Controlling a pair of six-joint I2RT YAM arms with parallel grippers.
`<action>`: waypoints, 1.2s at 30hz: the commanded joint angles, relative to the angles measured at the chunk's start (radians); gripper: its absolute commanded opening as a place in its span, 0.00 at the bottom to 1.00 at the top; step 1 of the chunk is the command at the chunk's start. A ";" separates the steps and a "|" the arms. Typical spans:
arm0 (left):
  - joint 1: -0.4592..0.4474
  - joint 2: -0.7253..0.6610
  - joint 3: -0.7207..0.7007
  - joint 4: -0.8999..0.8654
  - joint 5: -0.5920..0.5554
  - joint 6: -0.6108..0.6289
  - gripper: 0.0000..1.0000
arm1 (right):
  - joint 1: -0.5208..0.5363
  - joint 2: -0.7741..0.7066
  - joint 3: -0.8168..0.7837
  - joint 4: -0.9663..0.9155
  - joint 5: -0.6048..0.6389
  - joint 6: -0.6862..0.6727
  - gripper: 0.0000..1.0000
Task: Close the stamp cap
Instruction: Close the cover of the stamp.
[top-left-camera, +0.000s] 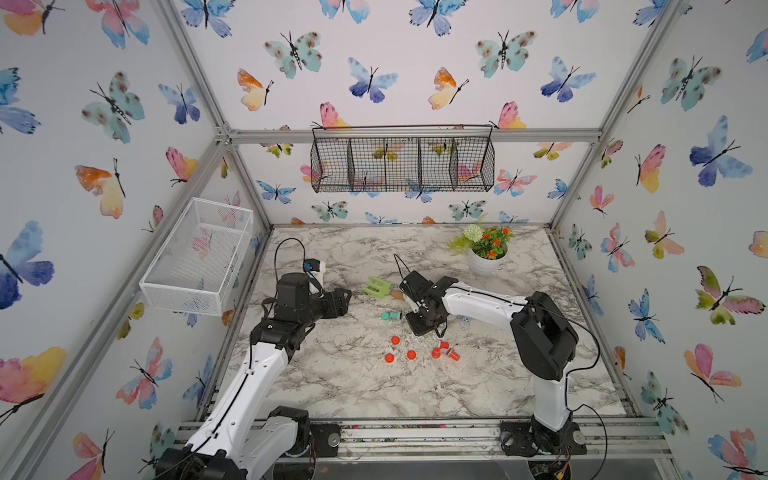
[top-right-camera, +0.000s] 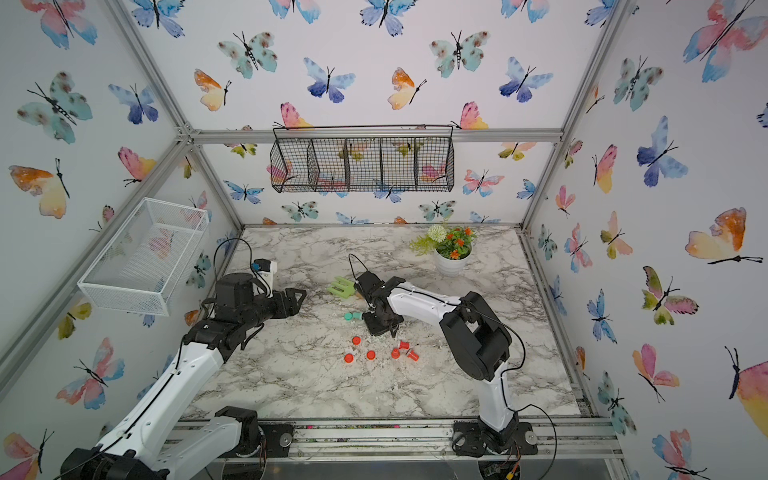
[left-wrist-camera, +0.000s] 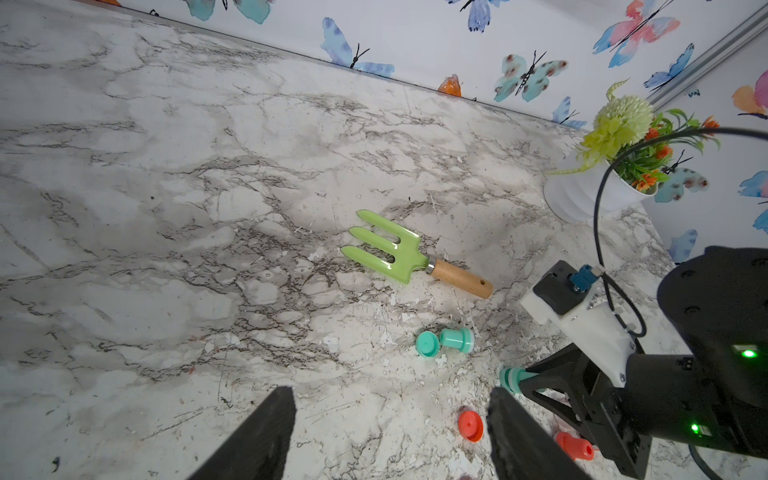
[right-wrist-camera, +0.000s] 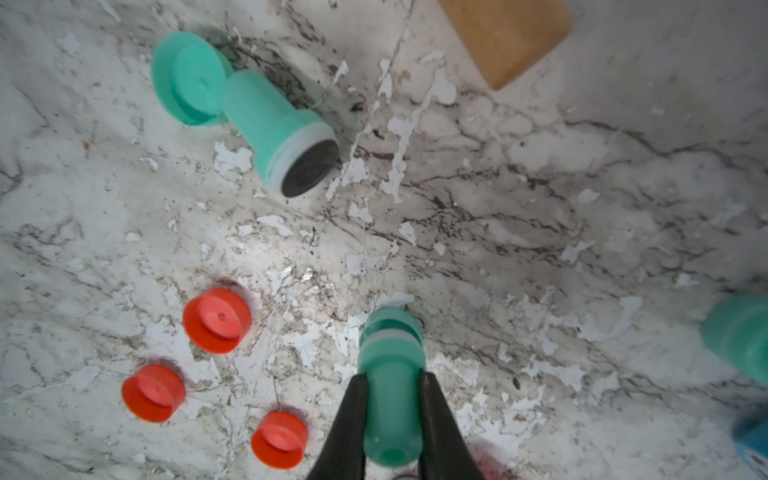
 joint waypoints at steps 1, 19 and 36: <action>0.008 0.001 0.010 0.016 0.027 0.003 0.75 | -0.001 0.015 0.015 -0.035 0.007 -0.009 0.08; 0.011 0.005 0.010 0.017 0.033 0.003 0.75 | -0.001 0.062 0.060 -0.175 0.028 -0.049 0.08; 0.012 0.009 0.010 0.016 0.034 0.004 0.75 | -0.001 0.138 0.130 -0.347 0.131 -0.075 0.08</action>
